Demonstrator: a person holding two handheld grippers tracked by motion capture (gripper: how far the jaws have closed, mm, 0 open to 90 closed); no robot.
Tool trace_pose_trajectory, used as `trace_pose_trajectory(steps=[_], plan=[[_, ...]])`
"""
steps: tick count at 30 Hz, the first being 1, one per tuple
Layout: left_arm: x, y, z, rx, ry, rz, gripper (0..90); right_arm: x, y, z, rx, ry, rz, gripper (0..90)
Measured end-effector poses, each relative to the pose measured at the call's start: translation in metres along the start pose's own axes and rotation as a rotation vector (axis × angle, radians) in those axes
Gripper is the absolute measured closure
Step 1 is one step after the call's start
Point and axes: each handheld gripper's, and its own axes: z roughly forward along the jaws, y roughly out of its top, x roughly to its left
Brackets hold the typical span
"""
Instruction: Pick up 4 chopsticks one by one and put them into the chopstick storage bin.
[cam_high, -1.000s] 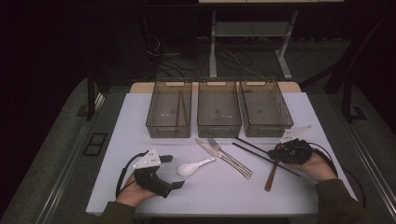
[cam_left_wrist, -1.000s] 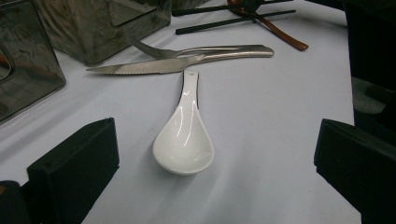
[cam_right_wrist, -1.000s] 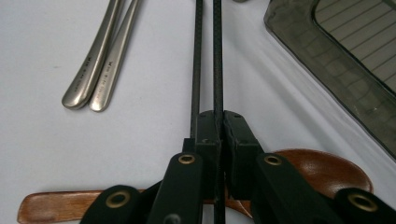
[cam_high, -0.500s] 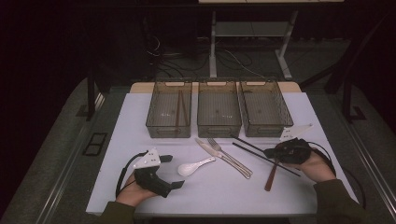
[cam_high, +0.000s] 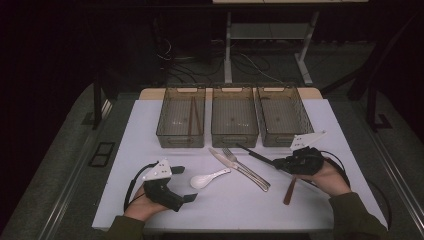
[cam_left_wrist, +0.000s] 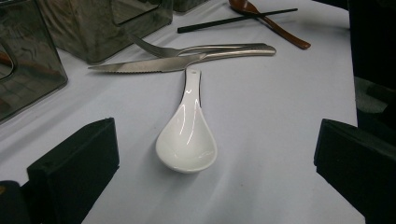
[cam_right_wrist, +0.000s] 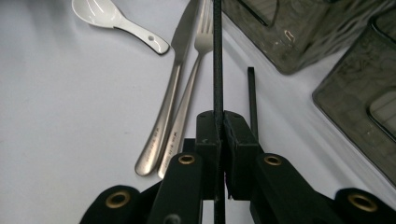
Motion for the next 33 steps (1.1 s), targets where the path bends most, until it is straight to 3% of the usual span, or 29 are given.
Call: trace_pose_trajectory(steps=[16,33], plan=[[0.001,0.0,-0.001,-0.004,0.007,-0.005,0.0,0.005,0.026,0.006,-0.075,0.001,0.03,85.1],[0.0,0.0,0.0,-0.013,0.002,-0.005,0.0,0.012,0.068,0.036,-0.097,-0.011,0.042,85.0]])
